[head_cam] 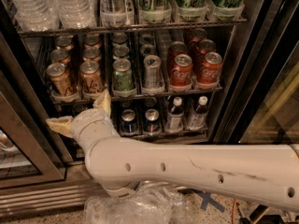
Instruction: Pick orange can from middle shelf of fridge
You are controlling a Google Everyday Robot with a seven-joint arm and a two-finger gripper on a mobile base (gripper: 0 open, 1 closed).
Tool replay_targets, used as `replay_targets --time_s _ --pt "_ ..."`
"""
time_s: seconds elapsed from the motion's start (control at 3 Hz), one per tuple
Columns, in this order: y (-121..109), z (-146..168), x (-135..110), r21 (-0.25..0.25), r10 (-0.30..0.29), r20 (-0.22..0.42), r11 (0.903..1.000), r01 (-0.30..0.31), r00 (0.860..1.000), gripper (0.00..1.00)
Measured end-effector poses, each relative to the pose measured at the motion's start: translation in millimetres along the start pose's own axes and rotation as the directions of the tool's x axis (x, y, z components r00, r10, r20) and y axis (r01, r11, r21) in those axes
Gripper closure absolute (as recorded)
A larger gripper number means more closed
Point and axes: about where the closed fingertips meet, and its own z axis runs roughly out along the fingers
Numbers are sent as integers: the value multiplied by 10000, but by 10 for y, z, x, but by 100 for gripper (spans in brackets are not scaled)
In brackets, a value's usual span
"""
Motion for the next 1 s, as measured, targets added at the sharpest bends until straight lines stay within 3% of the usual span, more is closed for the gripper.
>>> replay_targets --time_s 0.33,1.0 --pt "-22 26 -6 222 -117 43 9997 116 9999 20" --pt "-96 101 2 596 -168 49 9981 165 9998 20"
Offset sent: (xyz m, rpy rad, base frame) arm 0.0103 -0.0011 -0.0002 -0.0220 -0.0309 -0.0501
